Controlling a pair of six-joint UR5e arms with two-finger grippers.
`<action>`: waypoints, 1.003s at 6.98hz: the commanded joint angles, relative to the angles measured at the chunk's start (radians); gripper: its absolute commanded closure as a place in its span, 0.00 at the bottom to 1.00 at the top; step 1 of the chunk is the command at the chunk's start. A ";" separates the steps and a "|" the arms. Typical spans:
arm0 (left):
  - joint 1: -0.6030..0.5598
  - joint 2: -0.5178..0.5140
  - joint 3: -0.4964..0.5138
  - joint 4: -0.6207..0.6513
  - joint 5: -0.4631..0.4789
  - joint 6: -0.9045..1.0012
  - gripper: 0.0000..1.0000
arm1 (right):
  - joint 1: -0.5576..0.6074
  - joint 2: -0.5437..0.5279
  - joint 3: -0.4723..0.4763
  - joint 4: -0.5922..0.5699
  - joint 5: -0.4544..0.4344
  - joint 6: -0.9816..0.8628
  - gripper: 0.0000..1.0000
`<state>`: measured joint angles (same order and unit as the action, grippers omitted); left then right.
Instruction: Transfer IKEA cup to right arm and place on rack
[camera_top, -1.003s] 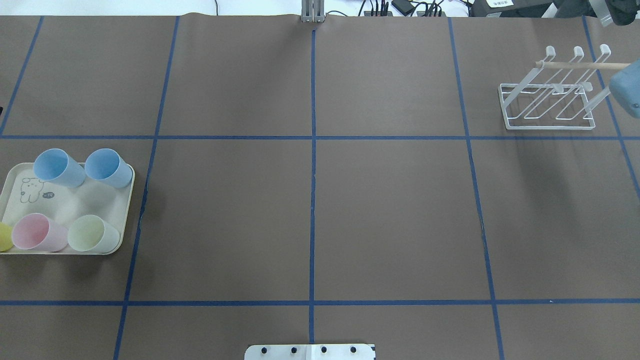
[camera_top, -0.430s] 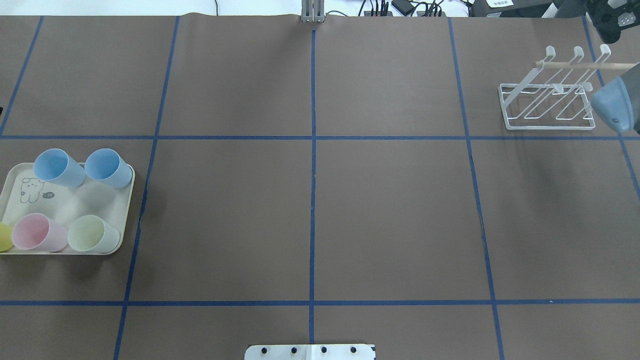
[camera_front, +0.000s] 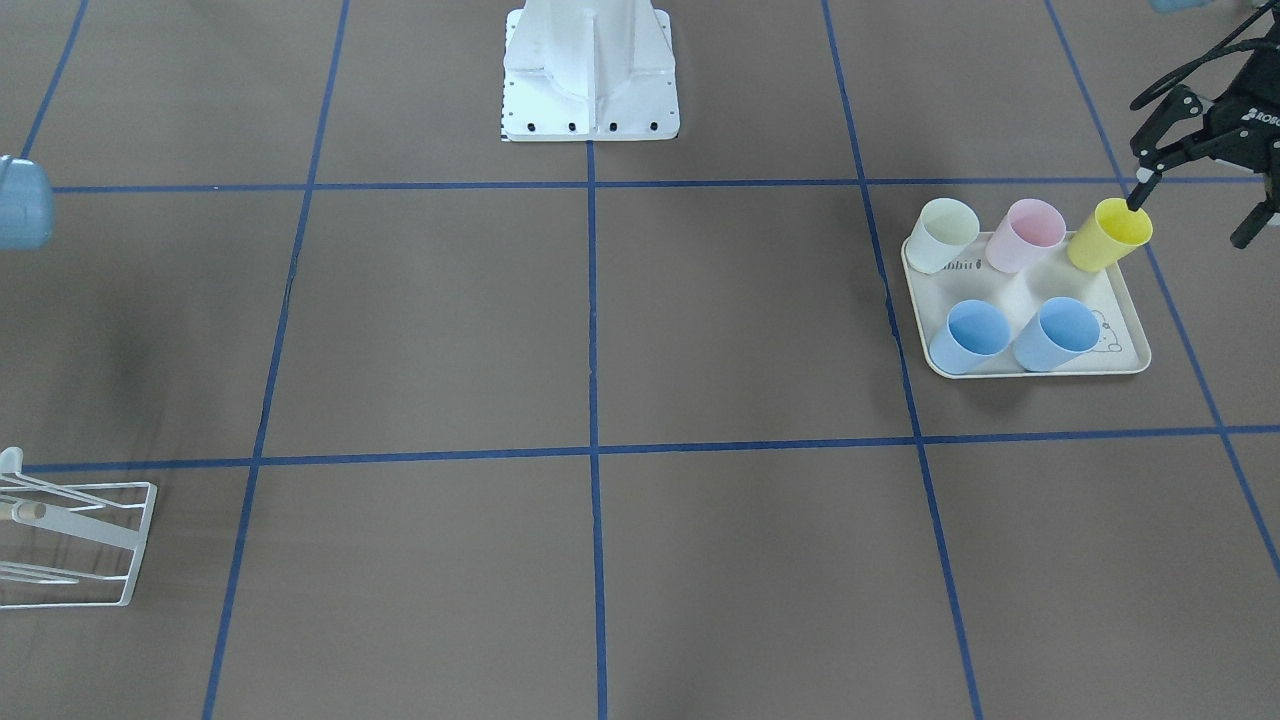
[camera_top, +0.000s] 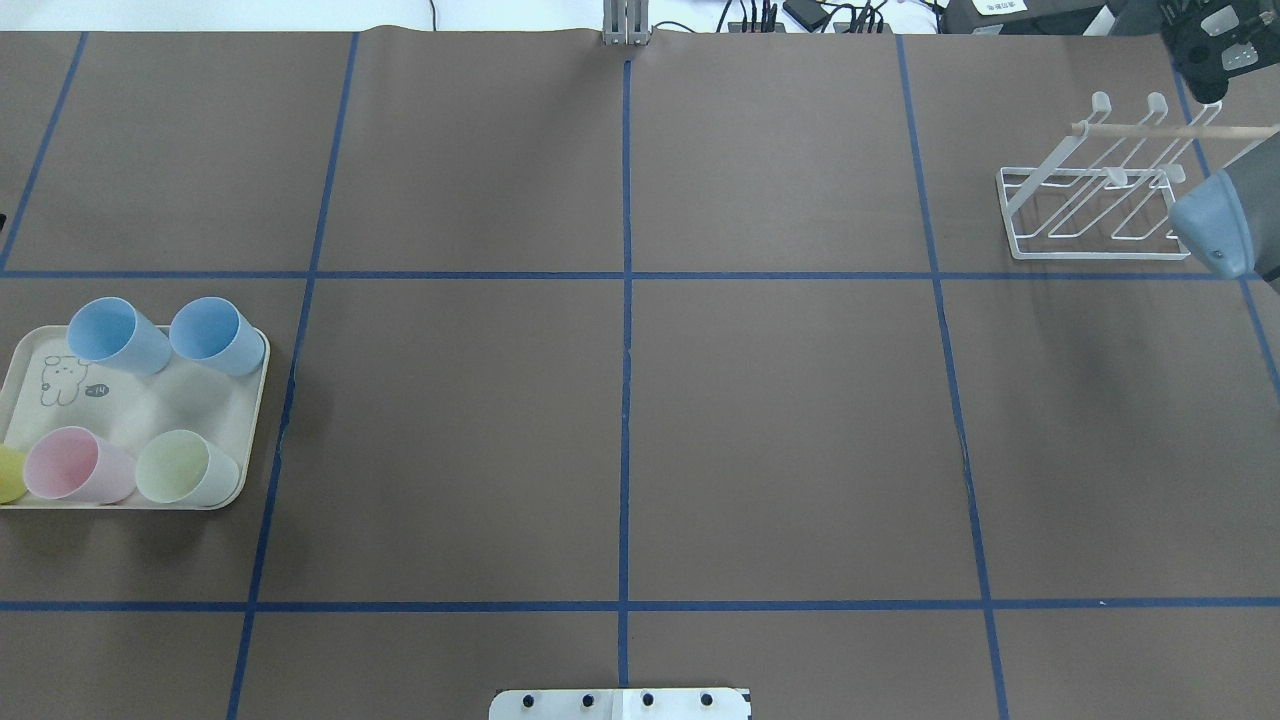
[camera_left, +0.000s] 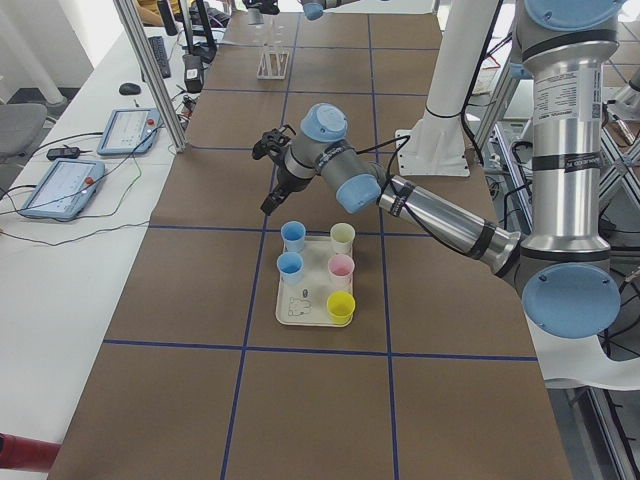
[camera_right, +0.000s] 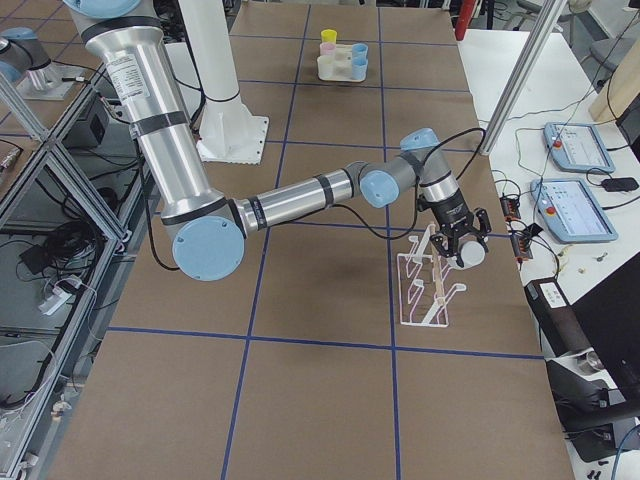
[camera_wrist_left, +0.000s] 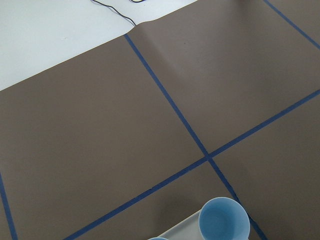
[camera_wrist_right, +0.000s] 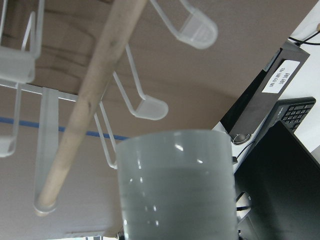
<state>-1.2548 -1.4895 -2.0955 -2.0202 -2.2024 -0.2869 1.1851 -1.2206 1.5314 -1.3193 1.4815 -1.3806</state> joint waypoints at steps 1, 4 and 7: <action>0.000 0.000 0.002 0.000 0.001 -0.002 0.00 | -0.034 0.000 -0.020 0.000 -0.041 0.017 1.00; 0.000 0.000 0.002 0.000 0.001 -0.014 0.00 | -0.061 0.001 -0.045 0.002 -0.066 0.017 1.00; 0.002 0.003 0.008 -0.003 0.001 -0.014 0.00 | -0.084 0.001 -0.057 0.002 -0.099 0.017 0.86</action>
<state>-1.2535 -1.4875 -2.0904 -2.0226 -2.2013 -0.3001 1.1107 -1.2197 1.4801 -1.3189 1.3925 -1.3637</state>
